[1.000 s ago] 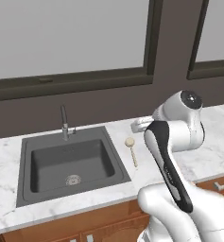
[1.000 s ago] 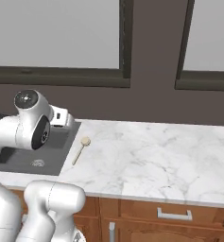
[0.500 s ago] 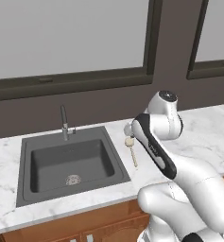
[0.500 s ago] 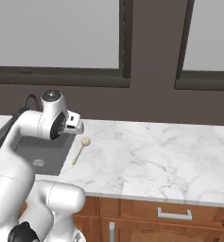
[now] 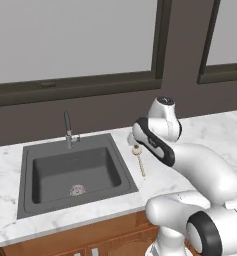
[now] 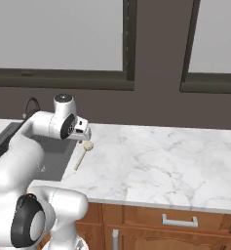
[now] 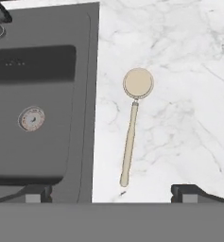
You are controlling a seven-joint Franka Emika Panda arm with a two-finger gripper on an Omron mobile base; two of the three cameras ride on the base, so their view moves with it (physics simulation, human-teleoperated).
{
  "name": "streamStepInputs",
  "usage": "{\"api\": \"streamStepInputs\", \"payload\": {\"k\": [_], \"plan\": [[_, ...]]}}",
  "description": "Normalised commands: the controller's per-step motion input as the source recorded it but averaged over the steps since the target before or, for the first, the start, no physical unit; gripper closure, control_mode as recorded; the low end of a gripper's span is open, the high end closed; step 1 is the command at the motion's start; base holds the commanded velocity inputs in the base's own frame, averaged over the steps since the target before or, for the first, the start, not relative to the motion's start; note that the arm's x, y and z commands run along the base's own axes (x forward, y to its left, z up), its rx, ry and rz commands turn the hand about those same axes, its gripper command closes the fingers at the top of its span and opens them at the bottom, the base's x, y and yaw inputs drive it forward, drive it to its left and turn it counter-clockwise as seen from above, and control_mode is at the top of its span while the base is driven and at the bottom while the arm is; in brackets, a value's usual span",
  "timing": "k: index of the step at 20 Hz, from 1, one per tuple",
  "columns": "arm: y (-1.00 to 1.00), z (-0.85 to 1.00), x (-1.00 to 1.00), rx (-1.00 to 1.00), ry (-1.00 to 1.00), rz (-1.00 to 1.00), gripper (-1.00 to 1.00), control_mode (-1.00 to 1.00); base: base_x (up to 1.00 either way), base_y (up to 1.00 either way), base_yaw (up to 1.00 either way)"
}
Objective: Grab the spray bottle from the cabinet, then place it next to the cutting board for sanitizing. Then grab the dish brush from the countertop next to the sink and place it next to the cutting board.
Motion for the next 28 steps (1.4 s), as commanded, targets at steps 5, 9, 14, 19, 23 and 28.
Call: {"api": "streamStepInputs", "payload": {"k": [5,9,14,19,23,28], "plan": [[0.0,-0.45,0.28,-0.02,0.09,0.0,-1.0,-1.0,0.0,0.0,0.0],[0.0,-0.62,0.21,-0.02,0.12,0.0,-1.0,-1.0,0.0,0.0,0.0],[0.0,-0.57,0.08,-0.03,0.04,0.0,-1.0,-1.0,0.0,0.0,0.0],[0.0,-0.5,0.09,-0.04,0.0,0.0,-1.0,-1.0,0.0,0.0,0.0],[0.0,-0.33,0.18,-0.02,0.01,0.0,-1.0,-1.0,0.0,0.0,0.0],[0.0,-0.17,0.34,0.0,0.03,0.0,-1.0,-1.0,0.0,0.0,0.0]]}}
